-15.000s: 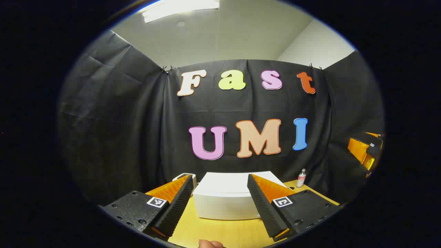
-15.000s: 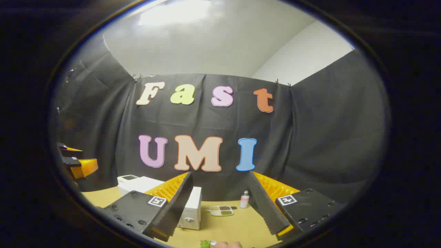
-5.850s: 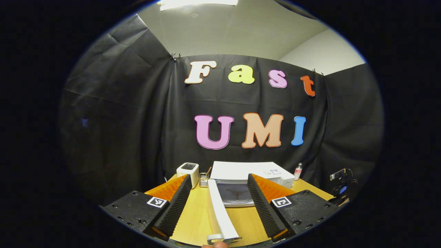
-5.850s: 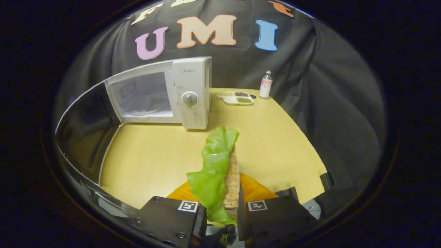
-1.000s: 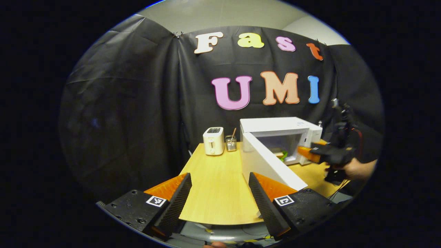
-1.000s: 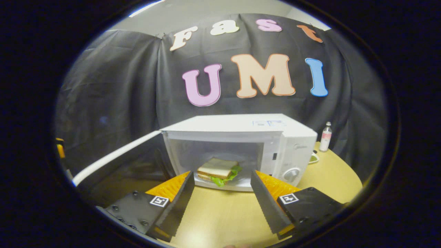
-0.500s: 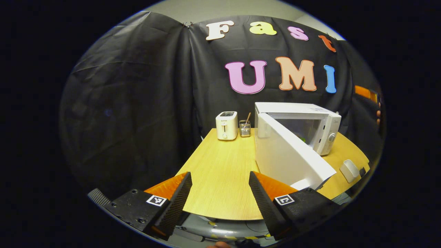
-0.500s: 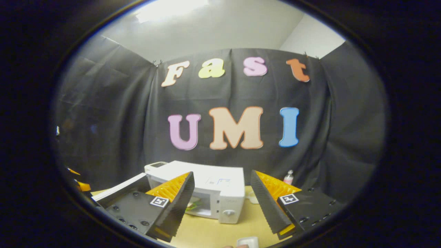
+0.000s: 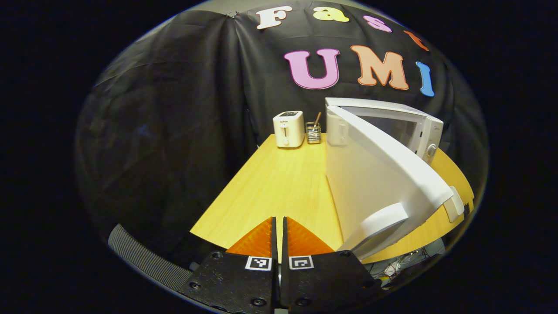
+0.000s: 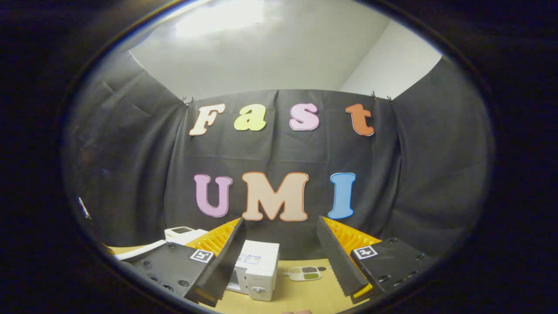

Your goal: Open the microwave oven with the left hand, put the food in, and close the microwave oven.

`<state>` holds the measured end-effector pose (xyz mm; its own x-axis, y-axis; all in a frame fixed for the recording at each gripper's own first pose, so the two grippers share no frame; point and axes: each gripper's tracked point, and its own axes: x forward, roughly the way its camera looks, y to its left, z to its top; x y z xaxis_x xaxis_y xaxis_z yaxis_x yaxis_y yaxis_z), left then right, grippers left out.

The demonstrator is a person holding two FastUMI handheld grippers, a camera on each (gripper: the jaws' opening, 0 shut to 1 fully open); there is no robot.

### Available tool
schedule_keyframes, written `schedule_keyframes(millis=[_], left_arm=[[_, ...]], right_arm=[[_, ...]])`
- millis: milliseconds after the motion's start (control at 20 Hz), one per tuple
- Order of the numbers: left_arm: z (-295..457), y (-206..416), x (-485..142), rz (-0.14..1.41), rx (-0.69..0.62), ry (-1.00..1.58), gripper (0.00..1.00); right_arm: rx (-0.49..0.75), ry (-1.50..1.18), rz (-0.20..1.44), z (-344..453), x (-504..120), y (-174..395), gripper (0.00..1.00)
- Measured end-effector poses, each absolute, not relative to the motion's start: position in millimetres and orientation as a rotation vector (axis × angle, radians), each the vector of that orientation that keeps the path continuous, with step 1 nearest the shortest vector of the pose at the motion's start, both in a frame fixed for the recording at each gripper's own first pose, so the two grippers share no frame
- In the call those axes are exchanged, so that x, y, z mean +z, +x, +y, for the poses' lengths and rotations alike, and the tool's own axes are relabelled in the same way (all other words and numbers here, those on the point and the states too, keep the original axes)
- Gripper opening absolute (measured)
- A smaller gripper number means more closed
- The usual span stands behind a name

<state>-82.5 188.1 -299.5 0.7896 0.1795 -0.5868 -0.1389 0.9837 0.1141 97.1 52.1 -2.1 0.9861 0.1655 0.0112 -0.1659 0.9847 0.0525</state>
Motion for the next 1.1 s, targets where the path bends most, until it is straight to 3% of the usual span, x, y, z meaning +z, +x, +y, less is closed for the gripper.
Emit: schedule_keyframes(millis=[1100], left_arm=[[12.5, -12.6, -297.9, 0.596, -0.196, 0.208, 0.0]], right_arm=[[0.095, 0.009, 0.012, -33.1, -8.2, 54.1, 0.92]])
